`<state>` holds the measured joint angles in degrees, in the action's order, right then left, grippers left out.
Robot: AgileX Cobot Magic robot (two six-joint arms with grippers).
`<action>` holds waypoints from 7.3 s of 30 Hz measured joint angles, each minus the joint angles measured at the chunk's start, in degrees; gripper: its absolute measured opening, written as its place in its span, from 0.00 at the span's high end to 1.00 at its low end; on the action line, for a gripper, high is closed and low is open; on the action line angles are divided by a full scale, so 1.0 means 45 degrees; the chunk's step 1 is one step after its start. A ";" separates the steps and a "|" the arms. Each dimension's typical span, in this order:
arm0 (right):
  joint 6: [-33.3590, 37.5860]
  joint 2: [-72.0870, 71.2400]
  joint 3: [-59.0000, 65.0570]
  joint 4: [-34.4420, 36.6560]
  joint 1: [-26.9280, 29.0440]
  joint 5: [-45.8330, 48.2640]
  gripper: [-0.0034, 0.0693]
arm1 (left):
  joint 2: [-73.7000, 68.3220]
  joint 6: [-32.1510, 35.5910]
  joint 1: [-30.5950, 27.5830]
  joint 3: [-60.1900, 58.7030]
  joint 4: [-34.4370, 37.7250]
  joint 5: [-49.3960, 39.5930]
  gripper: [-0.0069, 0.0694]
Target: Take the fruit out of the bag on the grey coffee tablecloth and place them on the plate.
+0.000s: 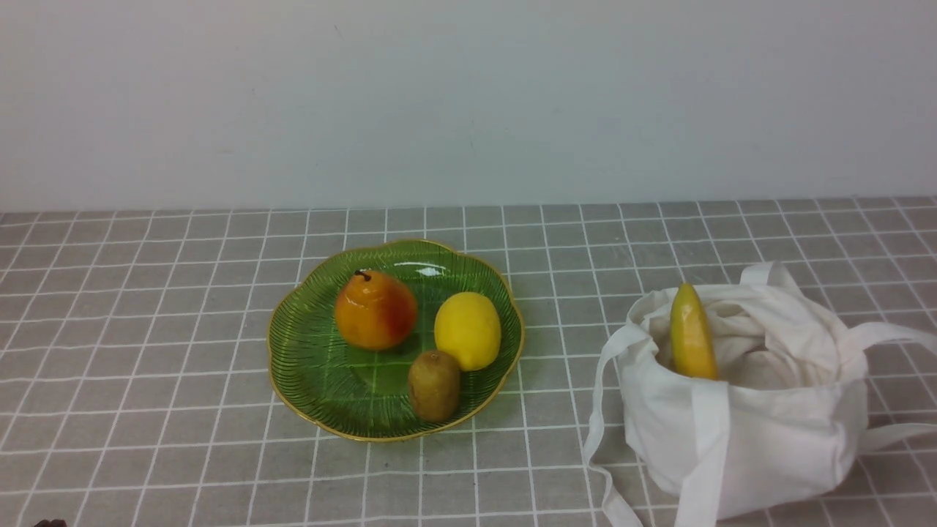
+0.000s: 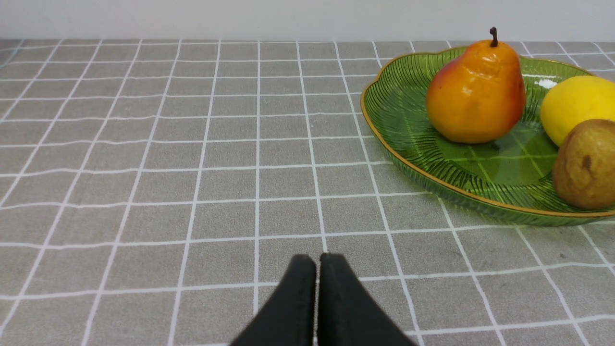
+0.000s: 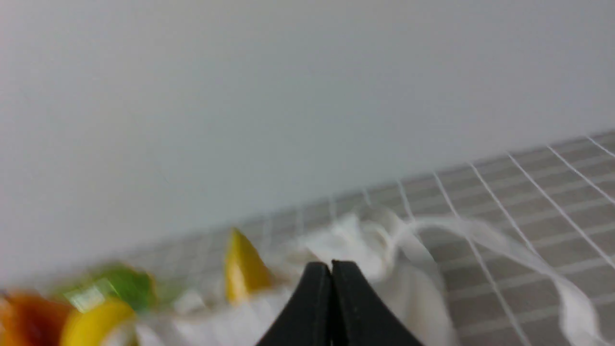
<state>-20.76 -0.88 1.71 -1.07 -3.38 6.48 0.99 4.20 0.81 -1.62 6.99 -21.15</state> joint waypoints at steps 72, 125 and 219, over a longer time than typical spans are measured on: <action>0.4717 2.1453 -1.3631 0.1381 -0.3007 0.5864 0.60 | 0.0000 0.0000 0.0000 0.0000 0.0000 0.0000 0.92; 0.4613 1.4384 -1.3605 0.3581 -0.3007 0.1600 0.59 | 0.0000 0.0000 0.0000 0.0000 0.0000 0.0000 0.92; 0.7678 1.8189 -1.9568 0.4444 -0.5679 0.9486 0.93 | 0.0000 0.0000 0.0000 0.0000 0.0000 0.0000 0.92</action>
<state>13.80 80.97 -86.34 18.93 -28.94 49.17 0.99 4.20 0.81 -1.62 6.99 -21.15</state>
